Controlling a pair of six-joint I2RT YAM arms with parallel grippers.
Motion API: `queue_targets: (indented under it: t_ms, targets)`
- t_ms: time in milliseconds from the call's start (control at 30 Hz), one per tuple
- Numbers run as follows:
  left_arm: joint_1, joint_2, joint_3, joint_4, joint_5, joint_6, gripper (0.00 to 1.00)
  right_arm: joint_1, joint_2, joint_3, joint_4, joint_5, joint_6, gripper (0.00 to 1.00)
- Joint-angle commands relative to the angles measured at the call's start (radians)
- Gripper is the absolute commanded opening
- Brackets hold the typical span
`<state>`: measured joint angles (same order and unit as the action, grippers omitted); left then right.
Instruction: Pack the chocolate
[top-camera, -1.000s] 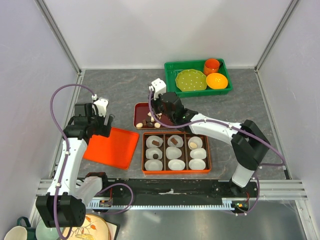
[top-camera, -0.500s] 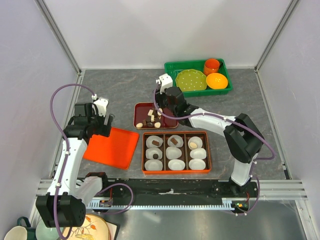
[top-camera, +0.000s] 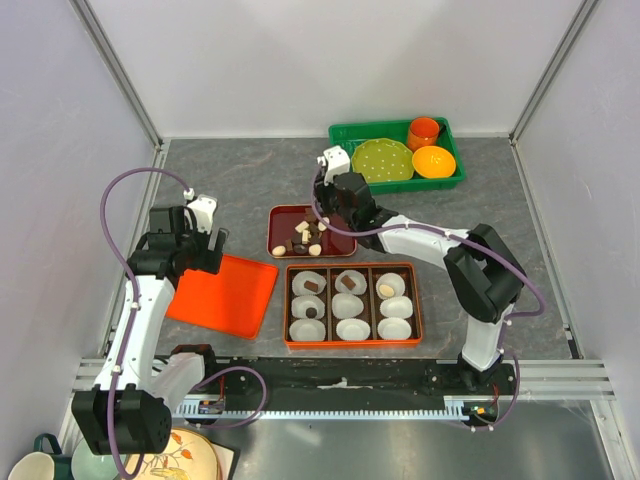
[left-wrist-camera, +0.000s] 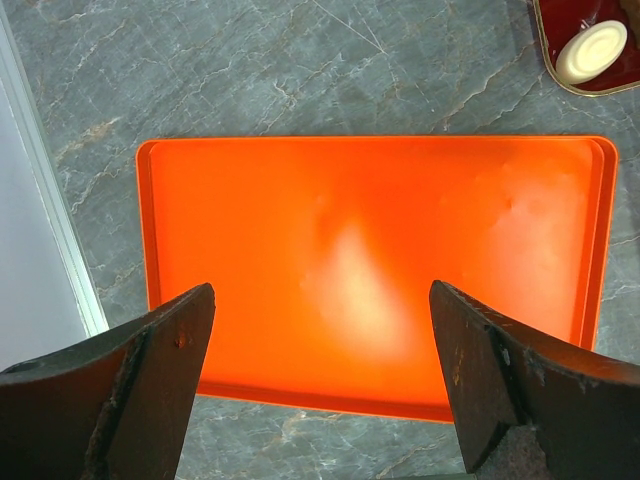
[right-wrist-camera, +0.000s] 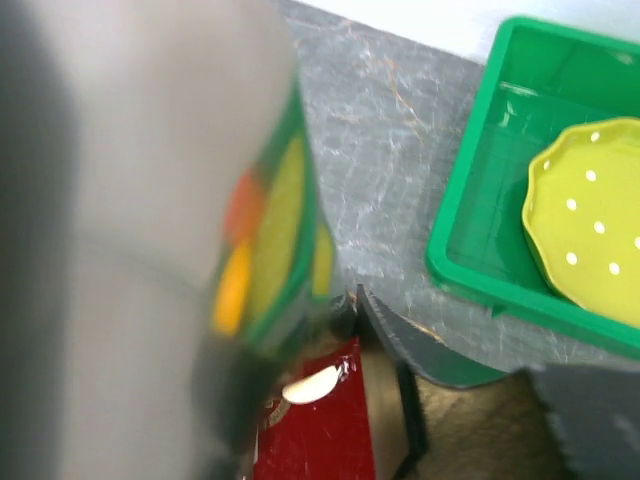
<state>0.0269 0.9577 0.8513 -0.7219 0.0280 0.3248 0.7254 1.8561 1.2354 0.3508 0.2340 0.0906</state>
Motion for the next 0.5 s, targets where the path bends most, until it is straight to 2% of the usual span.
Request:
queue_targets:
  t_ms: [0, 133, 333, 467]
  targets:
    - [0.005, -0.004, 0.000, 0.041, 0.001, 0.020, 0.95, 0.003, -0.060, -0.054, 0.034, -0.019, 0.034, 0.45]
    - [0.005, -0.005, 0.002, 0.038, 0.001, 0.020, 0.95, 0.003, -0.101, -0.099, 0.027, -0.004, 0.040, 0.44]
    - [0.005, -0.013, -0.001, 0.035, 0.003, 0.022, 0.95, 0.003, -0.173, -0.184, 0.037, 0.001, 0.057, 0.54]
    - [0.007, -0.013, -0.004, 0.035, 0.004, 0.023, 0.95, 0.003, -0.202, -0.218, 0.043, 0.004, 0.057, 0.54]
